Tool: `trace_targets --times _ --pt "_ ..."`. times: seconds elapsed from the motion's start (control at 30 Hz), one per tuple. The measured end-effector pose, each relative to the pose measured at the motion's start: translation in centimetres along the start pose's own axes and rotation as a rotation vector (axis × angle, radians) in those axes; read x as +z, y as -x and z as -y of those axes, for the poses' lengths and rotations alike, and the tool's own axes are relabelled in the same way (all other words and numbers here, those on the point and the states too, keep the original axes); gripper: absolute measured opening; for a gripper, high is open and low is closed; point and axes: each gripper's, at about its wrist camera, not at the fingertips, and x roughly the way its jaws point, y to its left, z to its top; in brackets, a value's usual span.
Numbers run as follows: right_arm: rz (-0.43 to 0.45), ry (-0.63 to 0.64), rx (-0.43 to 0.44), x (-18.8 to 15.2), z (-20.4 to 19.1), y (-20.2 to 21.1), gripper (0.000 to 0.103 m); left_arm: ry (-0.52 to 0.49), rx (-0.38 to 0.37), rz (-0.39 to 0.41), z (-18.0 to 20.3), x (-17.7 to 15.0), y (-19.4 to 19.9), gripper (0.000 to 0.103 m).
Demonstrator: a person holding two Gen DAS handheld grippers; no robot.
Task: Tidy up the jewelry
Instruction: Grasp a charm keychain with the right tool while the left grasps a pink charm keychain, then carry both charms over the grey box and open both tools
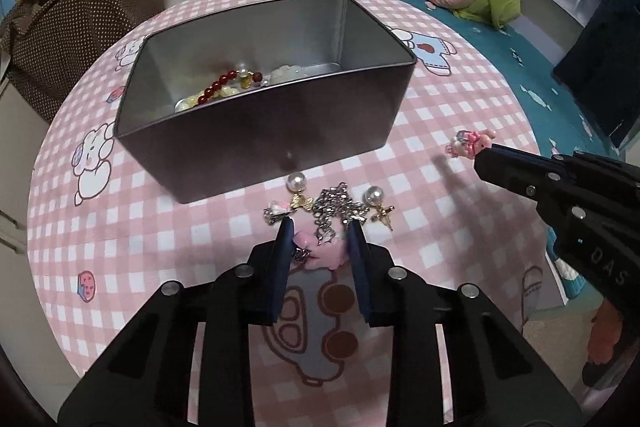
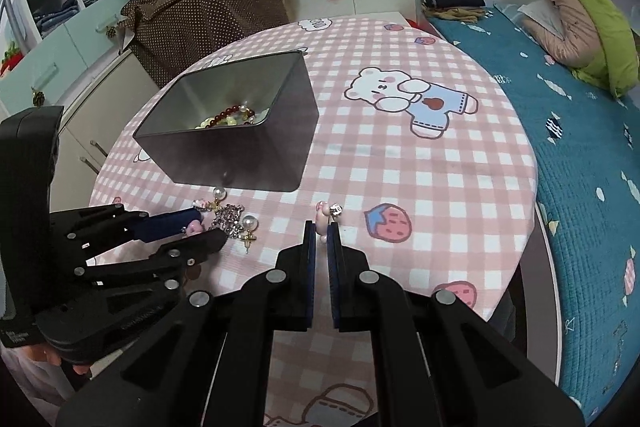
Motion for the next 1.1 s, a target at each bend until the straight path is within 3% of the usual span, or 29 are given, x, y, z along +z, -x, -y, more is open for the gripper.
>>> trace_targets --times 0.5,1.1 --pt "0.049 0.003 0.0 1.1 -0.5 1.2 0.005 0.023 -0.045 0.102 -2.0 0.1 4.0 0.028" --pt "0.158 0.083 0.052 5.7 -3.8 2.5 0.005 0.066 -0.071 0.256 -3.7 3.2 8.1 0.028"
